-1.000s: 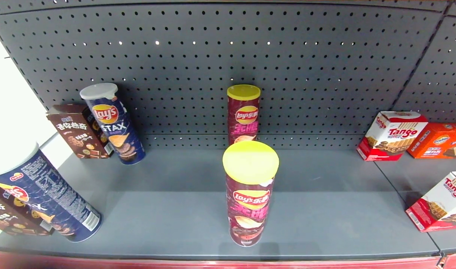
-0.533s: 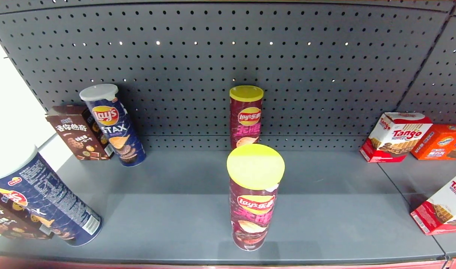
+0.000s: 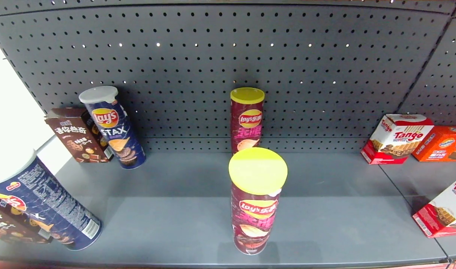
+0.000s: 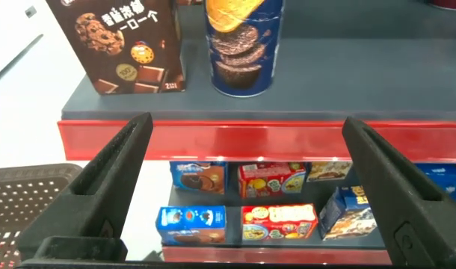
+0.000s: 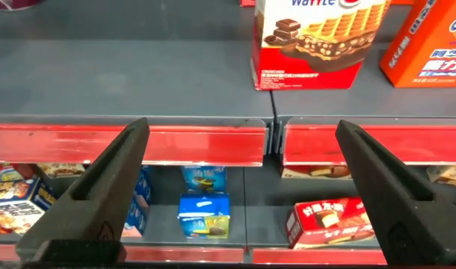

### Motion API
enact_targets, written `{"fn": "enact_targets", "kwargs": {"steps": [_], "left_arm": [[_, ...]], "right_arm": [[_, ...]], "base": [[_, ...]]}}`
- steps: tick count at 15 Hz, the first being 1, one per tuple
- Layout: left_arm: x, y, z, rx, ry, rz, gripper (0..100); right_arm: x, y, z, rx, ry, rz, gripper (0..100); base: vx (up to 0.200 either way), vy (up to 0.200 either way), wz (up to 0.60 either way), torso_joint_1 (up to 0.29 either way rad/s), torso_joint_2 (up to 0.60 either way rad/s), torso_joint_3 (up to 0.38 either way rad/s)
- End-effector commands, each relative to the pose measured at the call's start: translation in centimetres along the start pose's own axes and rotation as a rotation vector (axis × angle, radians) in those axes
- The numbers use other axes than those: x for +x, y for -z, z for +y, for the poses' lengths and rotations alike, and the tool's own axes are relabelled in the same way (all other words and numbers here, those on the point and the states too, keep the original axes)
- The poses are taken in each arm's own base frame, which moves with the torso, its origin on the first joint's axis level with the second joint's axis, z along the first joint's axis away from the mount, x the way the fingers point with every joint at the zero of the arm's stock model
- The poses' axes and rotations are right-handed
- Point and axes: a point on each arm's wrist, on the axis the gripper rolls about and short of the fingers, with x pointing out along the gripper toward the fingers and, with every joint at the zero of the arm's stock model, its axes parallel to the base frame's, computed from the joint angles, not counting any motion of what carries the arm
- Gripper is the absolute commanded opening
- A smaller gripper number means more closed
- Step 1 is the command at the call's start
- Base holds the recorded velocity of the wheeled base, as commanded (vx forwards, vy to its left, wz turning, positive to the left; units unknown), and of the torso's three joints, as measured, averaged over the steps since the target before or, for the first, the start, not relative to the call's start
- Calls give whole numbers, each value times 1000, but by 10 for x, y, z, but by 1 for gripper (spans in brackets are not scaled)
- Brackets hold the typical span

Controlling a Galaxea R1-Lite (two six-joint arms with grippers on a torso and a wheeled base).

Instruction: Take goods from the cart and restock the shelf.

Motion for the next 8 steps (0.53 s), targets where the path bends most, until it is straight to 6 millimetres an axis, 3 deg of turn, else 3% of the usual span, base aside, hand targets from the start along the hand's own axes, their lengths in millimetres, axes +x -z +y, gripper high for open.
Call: {"fn": "enact_targets", "kwargs": {"steps": [1,3,8], "left_arm": [[0,0,0,-3,-2,0,100],[0,0,0,-2,-2,0,100],[0,0,0,-2,-2,0,100]], "right_arm": [[0,0,0,0,-1,3,100],[0,0,0,0,-1,3,100],[0,0,0,0,-1,3,100]], "base": [[-200,0,0,-2,7,2],[-200,0,0,12,7,-2],[0,0,0,0,0,0]]}}
